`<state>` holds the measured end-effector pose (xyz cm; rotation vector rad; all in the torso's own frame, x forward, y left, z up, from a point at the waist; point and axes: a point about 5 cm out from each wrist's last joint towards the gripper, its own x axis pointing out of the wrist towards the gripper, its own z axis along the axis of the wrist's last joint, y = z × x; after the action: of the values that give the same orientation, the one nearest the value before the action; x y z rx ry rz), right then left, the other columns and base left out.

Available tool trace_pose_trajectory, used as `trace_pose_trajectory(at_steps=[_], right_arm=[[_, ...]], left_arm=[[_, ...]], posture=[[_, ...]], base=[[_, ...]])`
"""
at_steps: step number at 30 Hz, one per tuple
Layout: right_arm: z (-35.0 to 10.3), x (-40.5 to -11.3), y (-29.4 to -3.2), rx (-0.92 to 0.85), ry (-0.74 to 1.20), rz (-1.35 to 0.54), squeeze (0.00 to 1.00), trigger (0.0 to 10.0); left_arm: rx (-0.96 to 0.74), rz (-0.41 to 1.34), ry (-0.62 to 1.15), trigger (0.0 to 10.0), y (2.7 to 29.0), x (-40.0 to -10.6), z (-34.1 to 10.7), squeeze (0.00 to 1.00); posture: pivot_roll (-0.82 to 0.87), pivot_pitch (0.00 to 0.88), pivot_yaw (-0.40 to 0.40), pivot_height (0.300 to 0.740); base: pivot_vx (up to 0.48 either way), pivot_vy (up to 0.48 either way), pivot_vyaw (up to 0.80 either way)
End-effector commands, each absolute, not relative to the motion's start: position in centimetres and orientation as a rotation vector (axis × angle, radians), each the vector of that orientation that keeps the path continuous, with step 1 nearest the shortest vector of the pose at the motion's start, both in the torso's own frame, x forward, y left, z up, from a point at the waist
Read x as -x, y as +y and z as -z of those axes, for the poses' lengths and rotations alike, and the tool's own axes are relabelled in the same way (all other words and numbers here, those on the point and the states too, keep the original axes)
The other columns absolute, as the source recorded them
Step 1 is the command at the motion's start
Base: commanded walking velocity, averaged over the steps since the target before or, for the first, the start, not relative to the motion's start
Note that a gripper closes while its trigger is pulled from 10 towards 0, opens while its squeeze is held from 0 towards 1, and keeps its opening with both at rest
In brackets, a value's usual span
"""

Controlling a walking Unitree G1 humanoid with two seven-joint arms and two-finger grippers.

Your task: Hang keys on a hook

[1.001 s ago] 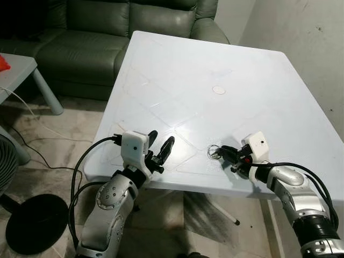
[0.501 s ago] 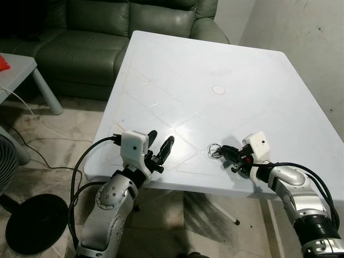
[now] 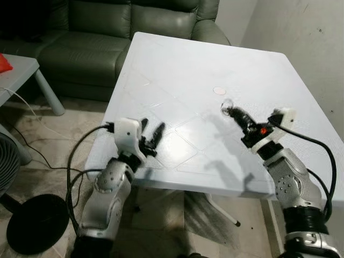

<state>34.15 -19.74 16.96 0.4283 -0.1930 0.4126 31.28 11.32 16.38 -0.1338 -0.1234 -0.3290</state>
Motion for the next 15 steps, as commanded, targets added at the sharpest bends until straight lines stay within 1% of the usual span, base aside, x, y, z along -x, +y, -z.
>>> trace_pose_trajectory(at_steps=[1, 2, 3, 4, 5, 6, 7, 9, 11, 13, 15], right_arm=[[-18.2, -34.4, -20.5, -0.368, -0.24, -0.334, 0.0, 0.0], [-18.8, -34.7, -21.1, -0.29, -0.263, -0.228, 0.0, 0.0], [-19.5, -34.8, -21.7, -0.225, -0.286, -0.138, 0.0, 5.3], [-19.5, -34.8, -21.7, -0.225, -0.286, -0.138, 0.0, 5.3], [-20.0, -34.8, -22.1, -0.169, -0.301, -0.086, 0.0, 8.7], [-20.0, -34.8, -22.1, -0.169, -0.301, -0.086, 0.0, 8.7], [-20.4, -34.7, -22.3, -0.152, -0.318, -0.057, 0.0, 10.0], [-21.1, -34.4, -22.5, -0.188, -0.354, -0.013, 0.0, 10.0], [-21.9, -34.0, -22.4, -0.111, -0.394, 0.007, 0.0, 10.0], [-22.1, -33.7, -22.3, -0.091, -0.412, 0.01, 0.0, 10.0], [-22.8, -32.9, -21.7, -0.007, -0.462, 0.028, 0.0, 10.0]], left_arm=[[0.121, 0.29, -0.123, 10.0, 11.8, -31.9, -16.5, 0.0], [0.116, 0.257, -0.149, 10.0, 12.6, -32.9, -17.5, 0.0], [0.109, 0.241, -0.177, 10.0, 13.4, -33.7, -18.5, 0.0], [0.109, 0.241, -0.177, 10.0, 13.4, -33.7, -18.5, 0.0], [0.102, 0.223, -0.192, 10.0, 14.0, -34.3, -19.1, 0.0], [0.102, 0.223, -0.192, 10.0, 14.0, -34.3, -19.1, 0.0], [0.104, 0.217, -0.195, 10.0, 14.3, -34.6, -19.5, 0.0], [0.099, 0.196, -0.218, 10.0, 15.1, -35.3, -20.4, 0.0], [0.082, 0.195, -0.239, 10.0, 15.7, -35.6, -21.1, 0.0], [0.072, 0.191, -0.245, 10.0, 16.1, -35.7, -21.3, 0.0], [0.042, 0.165, -0.26, 10.0, 17.3, -35.9, -21.8, 0.0]], posture=[[-0.06, 0.046, -0.087, 0.724], [-0.07, 0.034, -0.08, 0.724], [-0.07, 0.026, -0.078, 0.724], [-0.07, 0.026, -0.078, 0.724], [-0.07, 0.018, -0.075, 0.724], [-0.07, 0.018, -0.075, 0.724], [-0.07, 0.018, -0.075, 0.724], [-0.08, 0.012, -0.072, 0.724], [-0.09, 0.005, -0.06, 0.724], [-0.1, 0.005, -0.058, 0.724], [-0.11, 0.0, -0.051, 0.724]], base=[[0.0, 0.0, 0.0], [0.0, 0.0, 0.0], [0.0, 0.0, 0.0], [0.0, 0.0, 0.0], [0.0, 0.0, 0.0], [0.0, 0.0, 0.0], [0.0, 0.0, 0.0], [0.0, 0.0, 0.0], [0.0, 0.0, 0.0], [0.0, 0.0, 0.0], [0.0, 0.0, 0.0]])
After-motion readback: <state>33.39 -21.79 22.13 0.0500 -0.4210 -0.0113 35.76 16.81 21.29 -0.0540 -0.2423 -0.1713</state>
